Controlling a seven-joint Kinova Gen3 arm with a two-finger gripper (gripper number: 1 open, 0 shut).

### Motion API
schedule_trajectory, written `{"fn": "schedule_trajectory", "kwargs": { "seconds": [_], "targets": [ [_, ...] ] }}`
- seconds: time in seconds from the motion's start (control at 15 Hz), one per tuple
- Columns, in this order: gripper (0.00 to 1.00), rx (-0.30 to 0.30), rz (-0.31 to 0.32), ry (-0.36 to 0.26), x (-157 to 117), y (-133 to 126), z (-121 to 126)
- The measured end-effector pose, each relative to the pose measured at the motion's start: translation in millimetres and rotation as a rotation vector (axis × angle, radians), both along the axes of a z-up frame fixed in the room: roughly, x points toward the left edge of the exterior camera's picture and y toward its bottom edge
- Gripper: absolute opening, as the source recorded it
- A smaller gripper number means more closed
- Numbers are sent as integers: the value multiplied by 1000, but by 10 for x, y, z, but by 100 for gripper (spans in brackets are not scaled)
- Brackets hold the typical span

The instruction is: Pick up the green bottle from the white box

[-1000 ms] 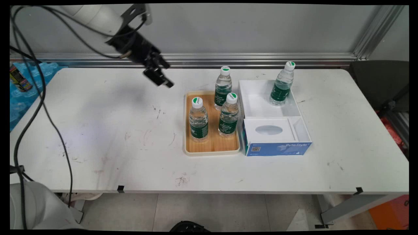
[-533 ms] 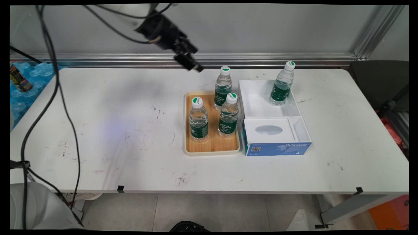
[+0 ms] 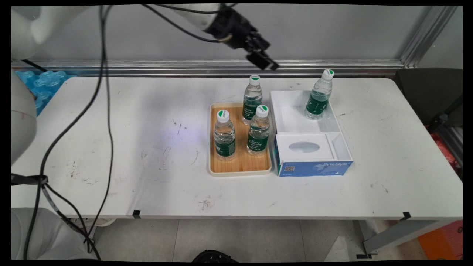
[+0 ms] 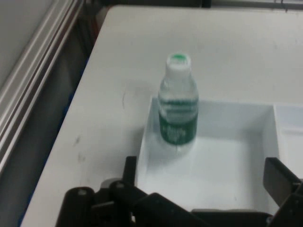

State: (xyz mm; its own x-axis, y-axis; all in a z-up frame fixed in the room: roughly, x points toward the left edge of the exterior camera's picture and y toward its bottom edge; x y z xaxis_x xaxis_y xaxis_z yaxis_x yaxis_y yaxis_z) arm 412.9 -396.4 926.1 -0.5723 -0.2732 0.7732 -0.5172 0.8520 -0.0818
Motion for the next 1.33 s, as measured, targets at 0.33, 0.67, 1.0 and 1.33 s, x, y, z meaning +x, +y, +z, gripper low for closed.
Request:
{"fn": "schedule_trajectory", "kwargs": {
  "seconds": [0.33, 0.67, 1.0, 1.33],
  "targets": [
    [100, -41, -21, 52, -455, -345, -216],
    [100, -56, -22, 75, -773, -627, -482],
    [100, -35, -18, 77, -1008, -820, -783],
    [100, -29, -14, 77, -1144, -943, -957]
  ]
}}
